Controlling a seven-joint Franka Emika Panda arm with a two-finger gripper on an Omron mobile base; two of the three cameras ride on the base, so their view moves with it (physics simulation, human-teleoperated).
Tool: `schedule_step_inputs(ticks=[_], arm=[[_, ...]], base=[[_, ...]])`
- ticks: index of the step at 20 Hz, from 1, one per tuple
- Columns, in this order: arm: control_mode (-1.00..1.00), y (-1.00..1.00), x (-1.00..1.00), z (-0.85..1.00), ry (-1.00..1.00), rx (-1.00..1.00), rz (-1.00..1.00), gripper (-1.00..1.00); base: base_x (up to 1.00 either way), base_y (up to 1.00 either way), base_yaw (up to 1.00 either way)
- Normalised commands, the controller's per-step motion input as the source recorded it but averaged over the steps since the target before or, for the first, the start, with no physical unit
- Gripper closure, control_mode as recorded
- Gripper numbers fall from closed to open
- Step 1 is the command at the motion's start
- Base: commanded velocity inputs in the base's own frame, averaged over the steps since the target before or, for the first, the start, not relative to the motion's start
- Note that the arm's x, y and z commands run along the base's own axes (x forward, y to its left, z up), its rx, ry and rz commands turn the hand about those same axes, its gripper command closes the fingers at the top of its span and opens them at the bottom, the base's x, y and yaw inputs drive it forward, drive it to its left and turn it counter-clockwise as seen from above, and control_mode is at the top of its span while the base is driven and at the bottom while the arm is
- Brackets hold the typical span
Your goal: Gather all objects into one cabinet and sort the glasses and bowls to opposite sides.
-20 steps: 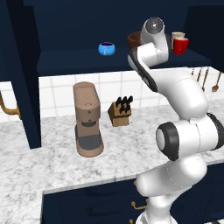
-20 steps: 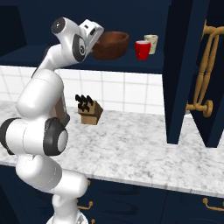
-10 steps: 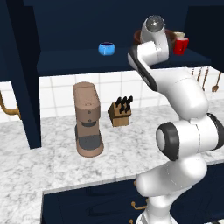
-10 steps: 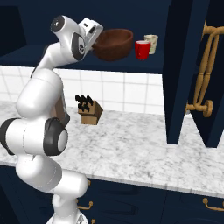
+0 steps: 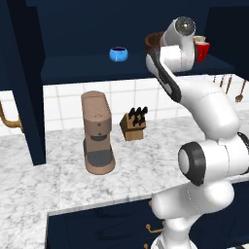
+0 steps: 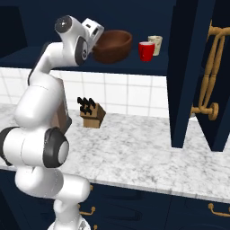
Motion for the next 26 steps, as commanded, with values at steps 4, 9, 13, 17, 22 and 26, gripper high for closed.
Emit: schedule_step_inputs(ticks=[4,9,13,17,22,26], arm=[[-1.00,-0.05,-0.64,0.00,-0.01,0.00,0.15,1.00],[-1.00,0.00,-0.80,0.00,0.00,0.00,0.15,1.00],[-1.00,0.00,-0.76,0.03,0.00,0.00,0.12,1.00],[-1.00,0.06,-0.72,0.03,0.04,0.00,0.14,1.00],[-1.00,0.42,-0.63,0.00,0.11,0.00,0.22,1.00],[-1.00,0.71,-0.35,0.05,0.10,0.00,0.27,1.00]], base=[[0.00,0.00,0.00],[0.00,0.00,0.00],[0.00,0.00,0.00],[0.00,0.00,0.00],[0.00,0.00,0.00],[0.00,0.00,0.00]])
